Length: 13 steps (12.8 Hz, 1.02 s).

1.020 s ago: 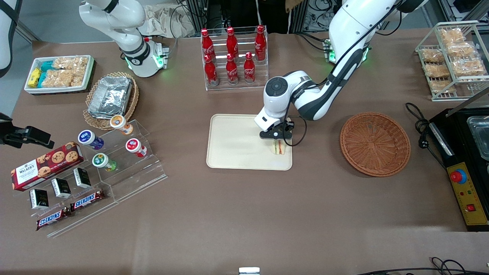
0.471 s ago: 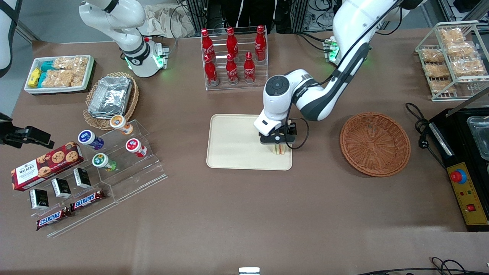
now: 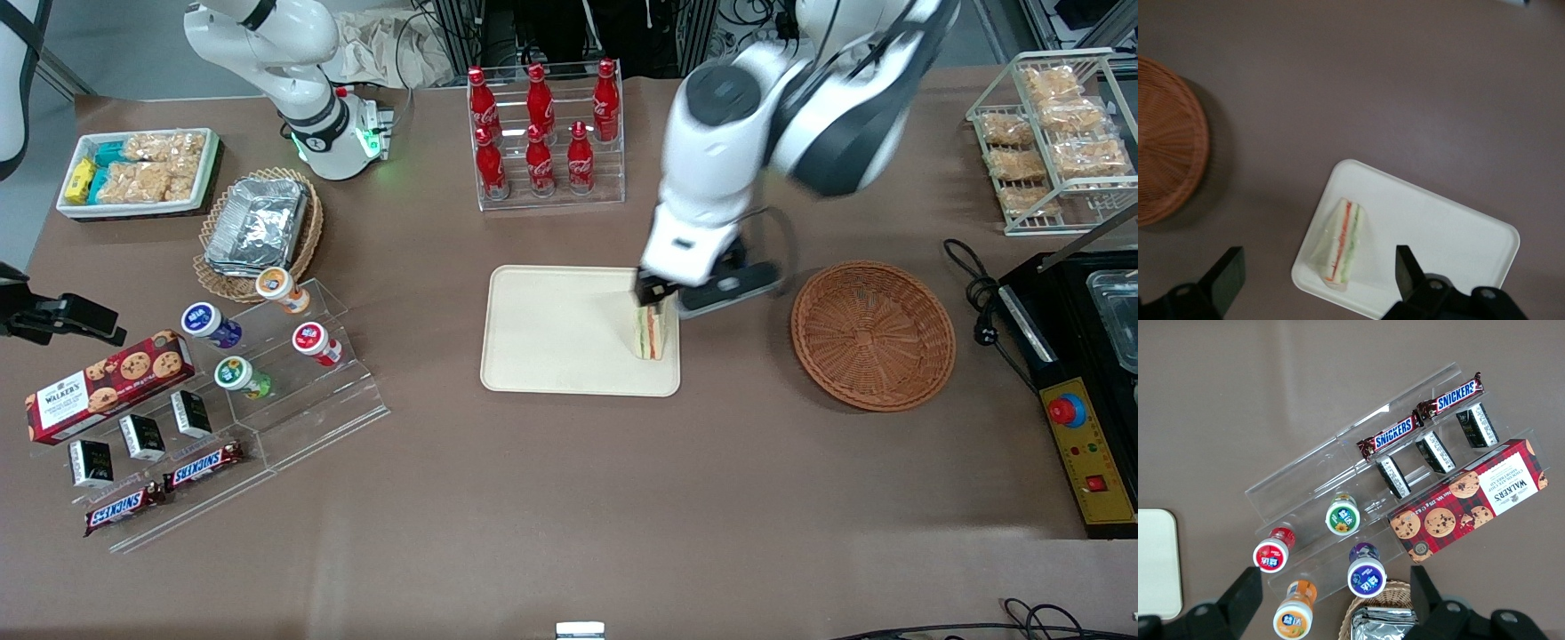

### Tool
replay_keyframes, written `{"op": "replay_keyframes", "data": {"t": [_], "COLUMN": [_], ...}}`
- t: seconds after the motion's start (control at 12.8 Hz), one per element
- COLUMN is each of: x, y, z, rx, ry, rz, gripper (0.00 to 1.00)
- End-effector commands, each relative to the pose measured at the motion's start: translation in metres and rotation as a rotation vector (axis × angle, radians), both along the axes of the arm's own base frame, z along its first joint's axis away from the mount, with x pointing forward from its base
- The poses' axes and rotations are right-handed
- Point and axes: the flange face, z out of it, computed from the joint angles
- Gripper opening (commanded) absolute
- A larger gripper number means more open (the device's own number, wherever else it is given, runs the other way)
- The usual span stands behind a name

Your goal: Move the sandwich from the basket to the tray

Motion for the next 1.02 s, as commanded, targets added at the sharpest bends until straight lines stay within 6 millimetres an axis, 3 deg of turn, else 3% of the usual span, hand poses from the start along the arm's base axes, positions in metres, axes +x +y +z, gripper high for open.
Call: {"op": "replay_keyframes", "data": {"t": [0.0,0.24,0.39,0.47,0.55,0.86,0.94], "x": [-0.004,-0.018,-0.023,-0.023,-0.024,-0.015,-0.012], "y": [0.047,0.142,0.209,0.249,0.277,0.292,0.306], "z": [0.051,0.107,0.123,0.127,0.126,0.121,0.119], "rx": [0.033,0.031,0.05,0.036,0.028,0.022,-0.016], "ry": [0.032,0.098,0.146,0.156,0.175,0.185,0.182], "rz": [0.006,-0.158,-0.326,-0.425,-0.498,-0.52,-0.492], "gripper": [1.0,1.0,1.0,1.0,1.0,1.0,1.0]}}
